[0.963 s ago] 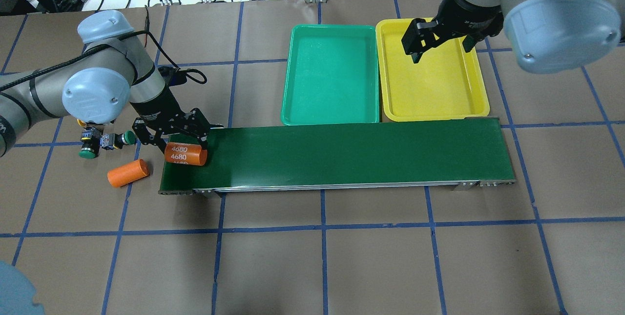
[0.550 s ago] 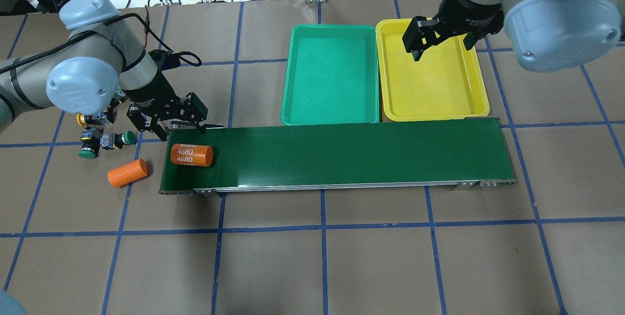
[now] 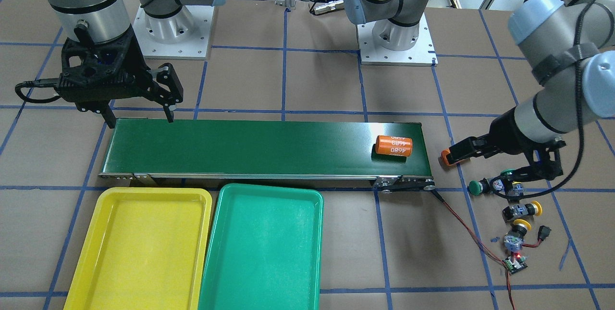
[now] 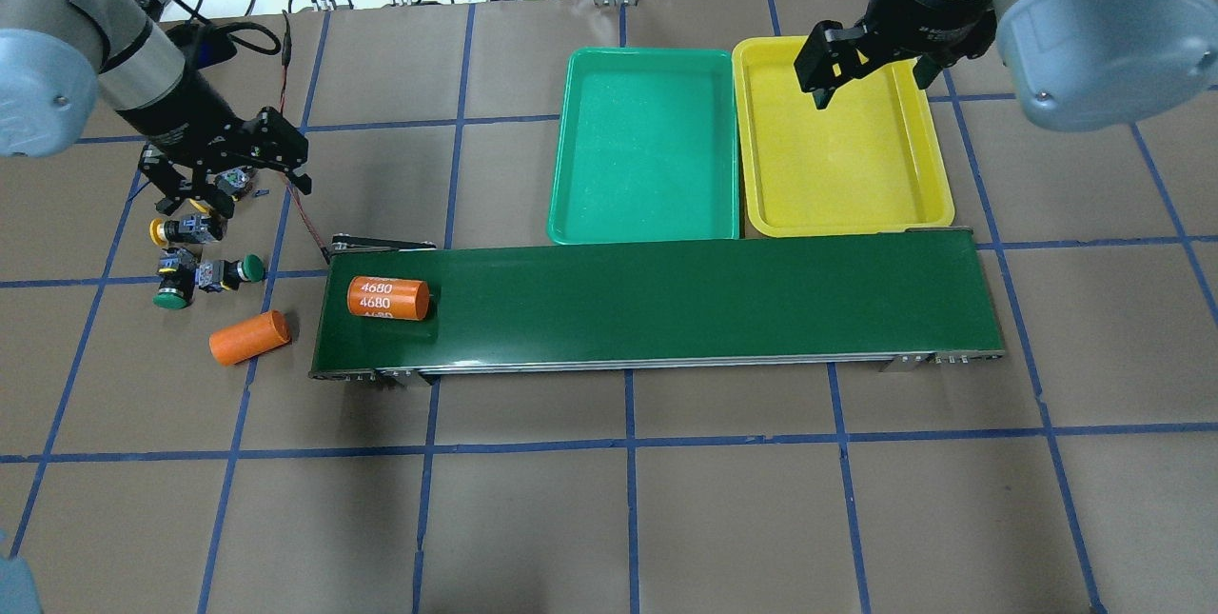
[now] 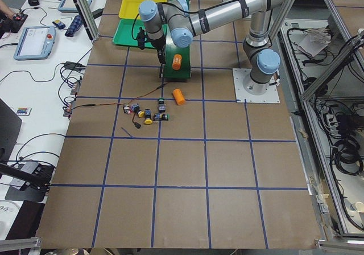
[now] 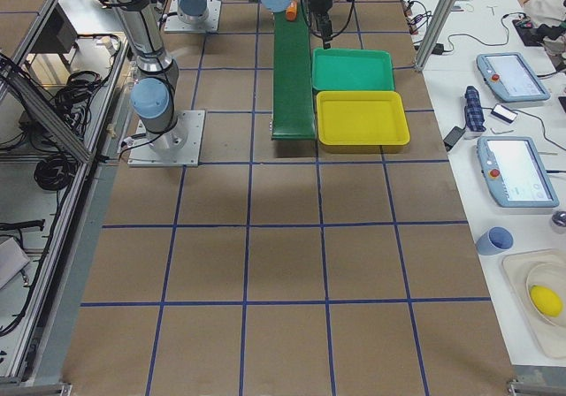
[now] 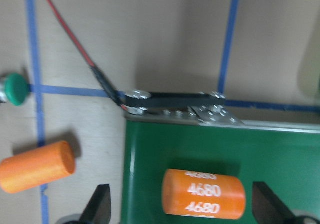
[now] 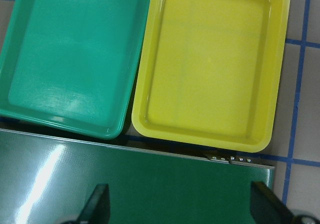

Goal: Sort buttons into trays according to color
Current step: 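Open the left gripper and reach to the second orange cell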

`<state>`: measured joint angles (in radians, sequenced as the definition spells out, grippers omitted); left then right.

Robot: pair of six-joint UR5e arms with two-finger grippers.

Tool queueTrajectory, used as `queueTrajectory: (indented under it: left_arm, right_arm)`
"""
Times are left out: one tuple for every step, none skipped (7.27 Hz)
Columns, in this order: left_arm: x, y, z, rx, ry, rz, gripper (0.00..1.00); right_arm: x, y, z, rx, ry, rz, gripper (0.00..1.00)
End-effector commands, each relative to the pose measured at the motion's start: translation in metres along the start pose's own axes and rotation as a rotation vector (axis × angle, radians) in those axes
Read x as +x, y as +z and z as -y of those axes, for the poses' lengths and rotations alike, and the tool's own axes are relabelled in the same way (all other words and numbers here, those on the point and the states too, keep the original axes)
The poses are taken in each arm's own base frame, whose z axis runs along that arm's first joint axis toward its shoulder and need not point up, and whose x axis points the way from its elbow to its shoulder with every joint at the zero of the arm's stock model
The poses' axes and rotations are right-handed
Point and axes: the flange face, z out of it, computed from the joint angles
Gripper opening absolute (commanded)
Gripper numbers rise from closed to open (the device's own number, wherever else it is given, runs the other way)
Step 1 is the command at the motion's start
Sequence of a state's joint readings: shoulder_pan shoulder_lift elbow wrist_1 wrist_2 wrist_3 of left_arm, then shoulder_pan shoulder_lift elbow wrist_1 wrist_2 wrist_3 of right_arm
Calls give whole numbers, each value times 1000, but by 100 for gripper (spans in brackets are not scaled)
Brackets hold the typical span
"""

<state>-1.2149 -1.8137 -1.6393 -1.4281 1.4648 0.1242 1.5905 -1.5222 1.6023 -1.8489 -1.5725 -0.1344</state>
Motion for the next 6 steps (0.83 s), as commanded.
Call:
queueTrajectory:
  left_arm:
    - [-44, 12, 4, -22, -81, -16, 98]
    - [-55, 35, 3, -61, -97, -26, 99]
    - [-67, 51, 0, -52, -118, -6, 100]
    - [-76, 74, -16, -102, -133, 89, 99]
    - [-78, 95, -22, -90, -137, 105, 100]
    - [-79, 111, -27, -69, -178, 109, 100]
  right_arm:
    - [3, 0, 1, 3, 4, -1, 100]
    - [4, 2, 2, 9, 4, -4, 100]
    - [4, 8, 5, 3, 4, -3, 100]
    - [5, 11, 11, 27, 4, -6, 100]
    - [5, 15, 14, 27, 4, -6, 100]
    - [5, 15, 14, 25, 4, -8, 100]
